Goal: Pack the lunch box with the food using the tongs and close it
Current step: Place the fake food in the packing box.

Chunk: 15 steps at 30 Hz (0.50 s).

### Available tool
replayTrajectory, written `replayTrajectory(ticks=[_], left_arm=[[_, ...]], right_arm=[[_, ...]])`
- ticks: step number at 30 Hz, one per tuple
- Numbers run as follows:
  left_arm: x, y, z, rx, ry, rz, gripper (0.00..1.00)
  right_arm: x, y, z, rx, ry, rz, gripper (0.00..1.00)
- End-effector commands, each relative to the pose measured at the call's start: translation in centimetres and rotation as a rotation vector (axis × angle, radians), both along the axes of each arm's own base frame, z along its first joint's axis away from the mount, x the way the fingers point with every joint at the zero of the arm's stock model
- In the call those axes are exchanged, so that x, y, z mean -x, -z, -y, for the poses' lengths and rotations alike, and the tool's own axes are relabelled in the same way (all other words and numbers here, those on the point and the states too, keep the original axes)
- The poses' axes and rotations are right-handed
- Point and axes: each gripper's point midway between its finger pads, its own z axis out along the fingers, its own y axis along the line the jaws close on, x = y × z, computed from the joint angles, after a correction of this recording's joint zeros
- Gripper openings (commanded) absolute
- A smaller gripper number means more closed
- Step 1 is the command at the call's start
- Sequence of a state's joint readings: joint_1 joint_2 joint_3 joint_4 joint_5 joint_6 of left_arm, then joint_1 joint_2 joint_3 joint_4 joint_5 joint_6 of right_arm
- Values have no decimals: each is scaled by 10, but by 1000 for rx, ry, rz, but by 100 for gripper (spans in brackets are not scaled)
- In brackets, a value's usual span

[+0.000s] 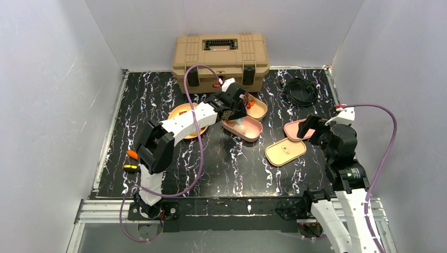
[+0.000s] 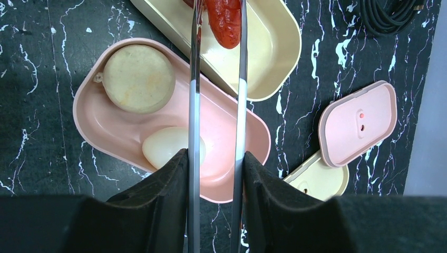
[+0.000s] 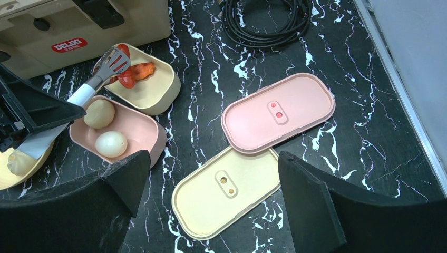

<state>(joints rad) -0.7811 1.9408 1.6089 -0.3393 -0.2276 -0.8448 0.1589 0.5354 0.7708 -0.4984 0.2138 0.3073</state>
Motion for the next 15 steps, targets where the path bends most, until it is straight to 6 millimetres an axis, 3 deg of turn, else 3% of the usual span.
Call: replayTrajectory(ticks=[1, 10, 15], left_arm=[[-6, -40, -3, 38, -24, 92, 33], [-4, -43, -3, 31, -16, 94, 42], [-4, -49, -4, 25, -12, 113, 40]], right_arm=[[-2, -15, 3, 6, 8, 64, 100], [-1, -16, 3, 6, 9, 66, 100], [-1, -16, 3, 6, 8, 65, 100]])
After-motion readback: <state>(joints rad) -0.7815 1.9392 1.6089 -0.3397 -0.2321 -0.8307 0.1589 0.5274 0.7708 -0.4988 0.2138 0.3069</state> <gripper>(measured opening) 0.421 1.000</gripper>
